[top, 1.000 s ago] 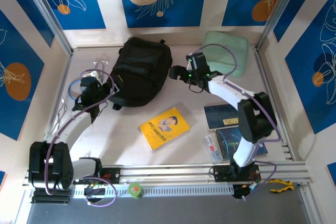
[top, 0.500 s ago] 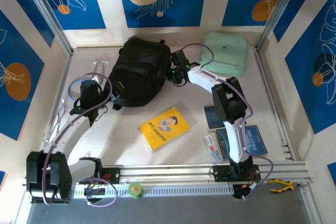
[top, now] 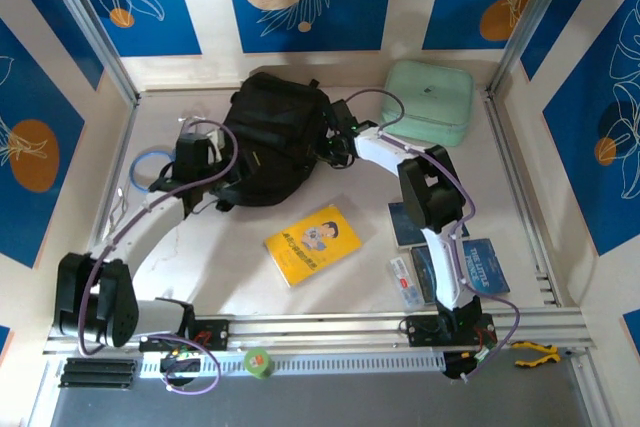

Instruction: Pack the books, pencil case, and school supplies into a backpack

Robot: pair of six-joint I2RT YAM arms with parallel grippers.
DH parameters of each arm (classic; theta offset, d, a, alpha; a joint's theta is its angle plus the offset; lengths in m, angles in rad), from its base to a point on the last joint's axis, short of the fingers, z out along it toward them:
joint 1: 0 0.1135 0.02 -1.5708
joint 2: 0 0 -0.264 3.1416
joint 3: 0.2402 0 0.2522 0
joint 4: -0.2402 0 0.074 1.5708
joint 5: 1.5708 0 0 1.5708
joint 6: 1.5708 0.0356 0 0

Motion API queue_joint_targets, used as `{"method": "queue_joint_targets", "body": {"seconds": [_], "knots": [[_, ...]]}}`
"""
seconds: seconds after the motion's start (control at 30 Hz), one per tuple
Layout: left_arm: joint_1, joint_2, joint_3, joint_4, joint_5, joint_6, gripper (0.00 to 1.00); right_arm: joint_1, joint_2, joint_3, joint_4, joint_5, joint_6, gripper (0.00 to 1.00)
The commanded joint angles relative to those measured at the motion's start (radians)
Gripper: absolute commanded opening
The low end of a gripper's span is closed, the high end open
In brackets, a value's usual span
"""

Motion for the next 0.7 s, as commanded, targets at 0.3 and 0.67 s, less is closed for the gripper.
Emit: {"method": "queue_joint_targets", "body": {"seconds": [0.3,0.67], "knots": [[-0.226,0.207,0.148,0.020,0.080,-0.027,0.73,-0.007,-0.359,-0.486,0.078,-0.055,0.076,0.29],[-0.343,0.363,0.174,0.079,0.129,-0.195,0.60,-0.048,-0.543,-0.679,0.226,-0.209,0.121,0.34]]}}
